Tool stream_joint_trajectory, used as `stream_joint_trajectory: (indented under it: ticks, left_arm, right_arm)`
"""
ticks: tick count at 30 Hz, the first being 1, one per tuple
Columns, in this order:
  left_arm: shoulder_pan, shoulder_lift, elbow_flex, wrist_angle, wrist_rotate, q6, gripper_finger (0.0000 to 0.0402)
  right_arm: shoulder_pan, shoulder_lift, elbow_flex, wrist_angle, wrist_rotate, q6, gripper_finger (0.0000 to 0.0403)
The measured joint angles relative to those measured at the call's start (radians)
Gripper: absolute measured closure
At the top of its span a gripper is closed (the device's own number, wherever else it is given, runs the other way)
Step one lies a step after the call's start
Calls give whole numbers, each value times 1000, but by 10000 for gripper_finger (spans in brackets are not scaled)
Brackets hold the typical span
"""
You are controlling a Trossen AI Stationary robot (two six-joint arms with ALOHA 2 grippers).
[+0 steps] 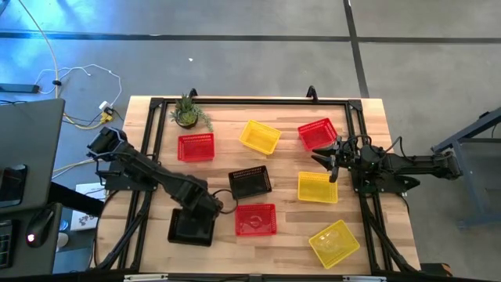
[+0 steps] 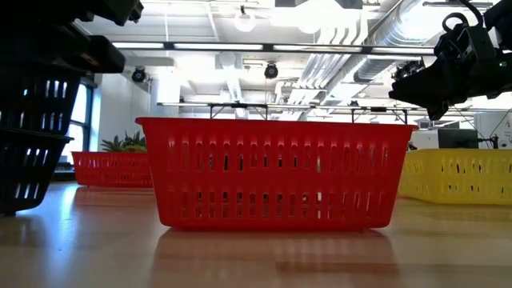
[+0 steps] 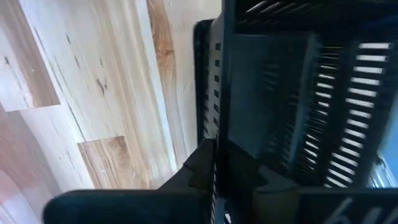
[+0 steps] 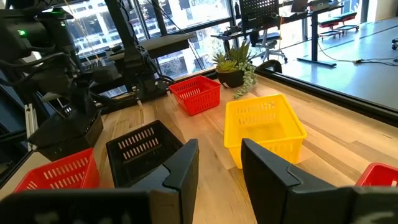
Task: Stack baskets by color
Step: Stack the top left black bin on top of the bottom black bin, then stack the bottom red bin on top of the top right red bin
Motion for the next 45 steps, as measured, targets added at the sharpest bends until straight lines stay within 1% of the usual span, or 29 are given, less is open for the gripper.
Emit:
stream_joint_trajectory:
  ticks: [2, 6, 10, 14, 18, 23, 28, 32, 35, 37, 40, 45]
  left_arm:
    - [6, 0, 0, 0, 1, -3, 399]
    - [18, 0, 0, 0, 24, -28, 399]
    - [17, 0, 0, 1, 23, -52, 400]
    - [18, -1, -48, 66, 44, -78, 400]
    - [18, -1, -84, 81, 45, -82, 400]
    - [19, -1, -88, 82, -29, -105, 396]
    - [19, -1, -88, 91, -55, -104, 375]
    - [19, -1, -88, 109, -81, -103, 345]
    - [25, -1, -88, 110, -123, -95, 320]
    - [32, -3, -88, 110, -125, -83, 307]
    - [34, -30, -88, 113, -142, -53, 298]
    - [32, -96, -88, 112, -184, -20, 296]
  right_arm:
    - [0, 0, 0, 0, 0, 0, 293]
    - [0, 0, 0, 0, 0, 0, 293]
    - [0, 0, 0, 0, 0, 0, 293]
    - [0, 0, 0, 0, 0, 0, 293]
    - [0, 0, 0, 0, 0, 0, 293]
    - [0, 0, 0, 0, 0, 0, 293]
    - [0, 0, 0, 0, 0, 0, 293]
    - [0, 0, 0, 0, 0, 0, 293]
    - [0, 0, 0, 0, 0, 0, 293]
    - [0, 0, 0, 0, 0, 0, 293]
    - [0, 0, 0, 0, 0, 0, 293]
    - [0, 0, 0, 0, 0, 0, 293]
